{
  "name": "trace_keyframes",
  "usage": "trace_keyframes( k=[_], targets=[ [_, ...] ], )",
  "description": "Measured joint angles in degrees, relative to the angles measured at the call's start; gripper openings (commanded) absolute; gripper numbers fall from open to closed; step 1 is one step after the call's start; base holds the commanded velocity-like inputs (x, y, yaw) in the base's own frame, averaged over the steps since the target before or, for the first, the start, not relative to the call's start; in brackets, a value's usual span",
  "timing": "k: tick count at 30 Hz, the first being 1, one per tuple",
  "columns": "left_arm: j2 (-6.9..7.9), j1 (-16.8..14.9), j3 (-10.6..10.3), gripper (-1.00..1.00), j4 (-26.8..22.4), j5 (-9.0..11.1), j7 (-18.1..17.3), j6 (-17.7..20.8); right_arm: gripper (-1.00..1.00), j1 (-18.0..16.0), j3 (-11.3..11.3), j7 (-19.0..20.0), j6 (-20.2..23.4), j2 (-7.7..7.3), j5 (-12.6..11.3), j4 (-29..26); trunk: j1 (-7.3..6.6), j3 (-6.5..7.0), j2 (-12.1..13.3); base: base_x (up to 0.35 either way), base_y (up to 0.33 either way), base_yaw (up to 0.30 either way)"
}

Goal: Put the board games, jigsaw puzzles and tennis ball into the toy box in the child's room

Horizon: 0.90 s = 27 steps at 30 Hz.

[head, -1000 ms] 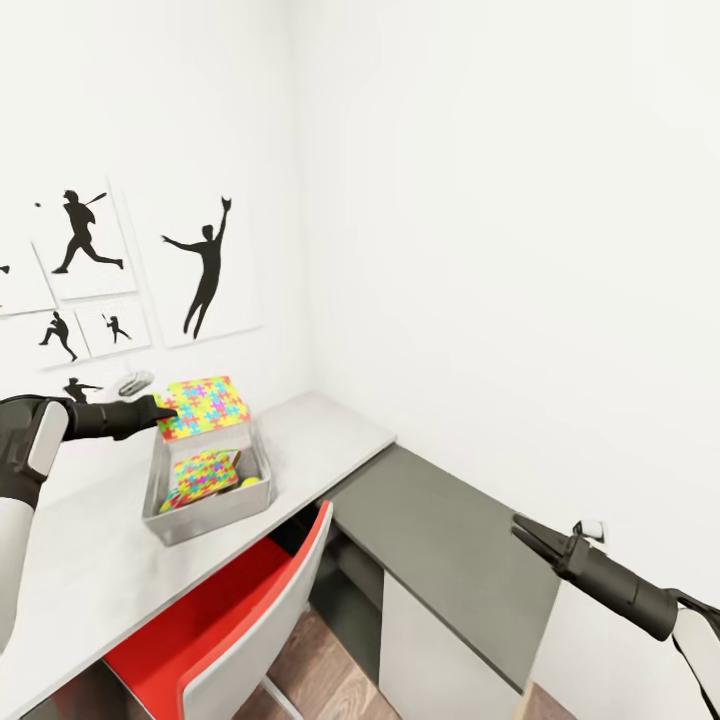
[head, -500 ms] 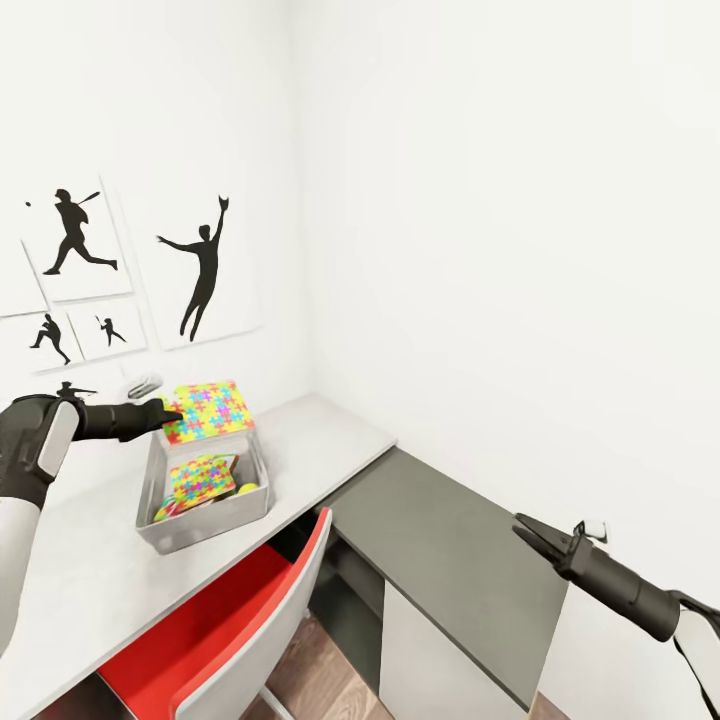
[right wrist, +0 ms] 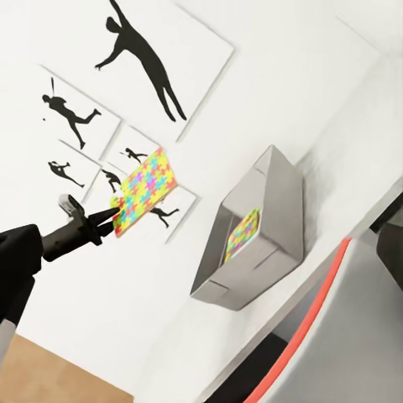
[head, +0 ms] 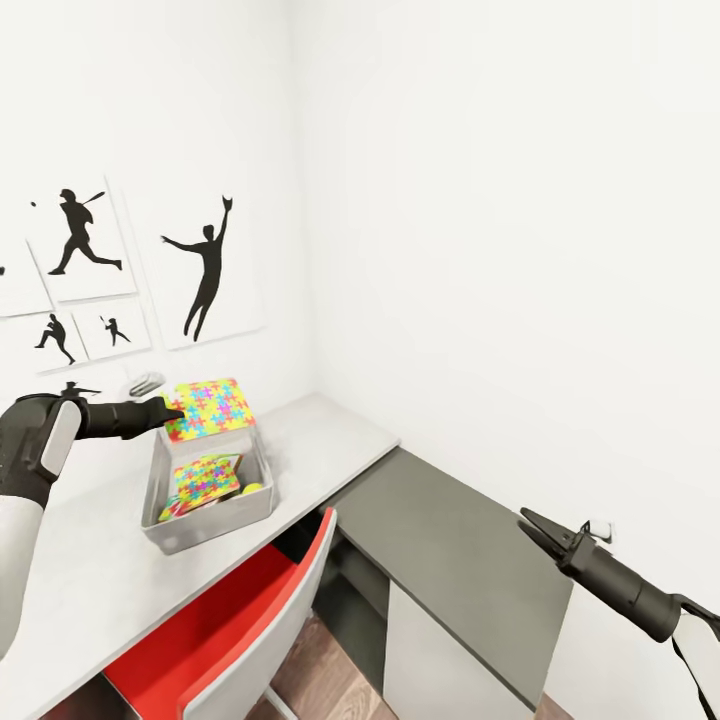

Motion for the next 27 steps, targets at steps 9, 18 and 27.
trace_keyframes(
  k=[9, 18, 27],
  targets=[
    [0.06, 0.00, 0.00, -1.00, 0.07, -0.02, -0.04, -0.04, 1.00, -0.03, 0.05, -0.16, -0.04, 0.04, 0.15, -0.03, 0.00, 0.00, 0.00, 0.001, 0.110, 0.000],
    [0.00, 0.00, 0.00, -1.00, 0.12, -0.14, 0.23, -0.11, 1.00, 0.00, -0.02, -0.31, -0.03, 0.09, 0.13, -0.07, 0.00, -0.02, 0.00, 0.042, 0.077, 0.000],
    [-0.16, -0.11, -0.18, -1.00, 3.13, -0.51, 0.44, -1.12, 1.00, 0.00, -0.33, -0.08, 0.49, -0.53, -0.04, -0.44, -0.01, -0.66, 0.07, 0.001, 0.001, 0.000]
  ],
)
